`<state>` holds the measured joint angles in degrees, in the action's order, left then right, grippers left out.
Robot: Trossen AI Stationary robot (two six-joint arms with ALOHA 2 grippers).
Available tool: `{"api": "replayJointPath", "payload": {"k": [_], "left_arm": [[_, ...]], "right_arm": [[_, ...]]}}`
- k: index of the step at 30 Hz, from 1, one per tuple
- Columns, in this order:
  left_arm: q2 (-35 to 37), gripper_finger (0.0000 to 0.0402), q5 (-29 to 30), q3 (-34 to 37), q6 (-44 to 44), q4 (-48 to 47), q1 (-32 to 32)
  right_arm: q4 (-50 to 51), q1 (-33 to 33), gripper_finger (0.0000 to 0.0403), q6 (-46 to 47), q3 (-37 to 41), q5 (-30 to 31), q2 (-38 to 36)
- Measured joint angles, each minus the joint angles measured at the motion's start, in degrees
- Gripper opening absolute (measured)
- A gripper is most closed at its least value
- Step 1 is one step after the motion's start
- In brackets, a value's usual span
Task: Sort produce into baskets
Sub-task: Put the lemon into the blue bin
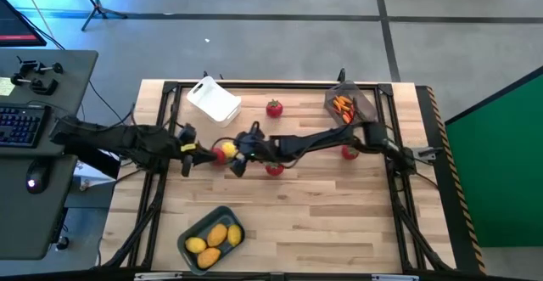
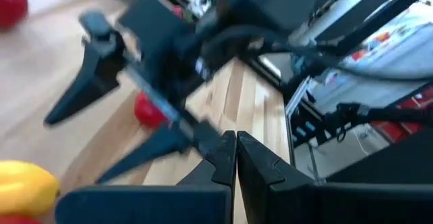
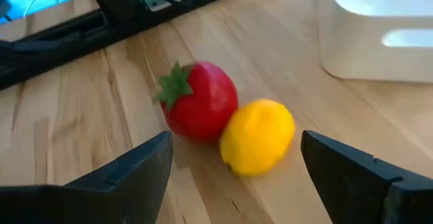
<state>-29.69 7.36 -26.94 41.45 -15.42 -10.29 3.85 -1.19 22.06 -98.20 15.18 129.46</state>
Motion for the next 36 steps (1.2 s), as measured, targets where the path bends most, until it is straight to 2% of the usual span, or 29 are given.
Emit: {"api": "replayJointPath", "payload": {"k": [5,9,19,24,32,36], "left_arm": [[4.3,0.0,2.4,0.0,-1.6,-0.1,1.1],[7.1,0.0,2.5,0.0,-2.8,-0.1,1.4],[9.1,0.0,3.6,0.0,-3.2,-0.3,1.4],[9.1,0.0,4.9,0.0,-3.2,-0.3,1.4],[9.1,0.0,5.0,0.0,-4.4,-0.2,1.4],[9.1,0.0,5.1,0.0,-7.7,0.1,1.4]], "right_arm": [[7.6,0.1,0.0317,1.2,-10.4,4.3,7.3],[9.9,0.8,0.0317,3.1,-16.2,4.3,11.4],[16.1,2.5,0.0306,8.5,-18.2,2.9,13.1],[18.3,3.2,0.0265,9.1,-18.2,-2.0,13.1],[19.6,3.2,0.0156,9.0,-18.2,-4.1,12.9],[26.2,2.5,0.0131,10.2,-21.0,-4.7,12.1]]}}
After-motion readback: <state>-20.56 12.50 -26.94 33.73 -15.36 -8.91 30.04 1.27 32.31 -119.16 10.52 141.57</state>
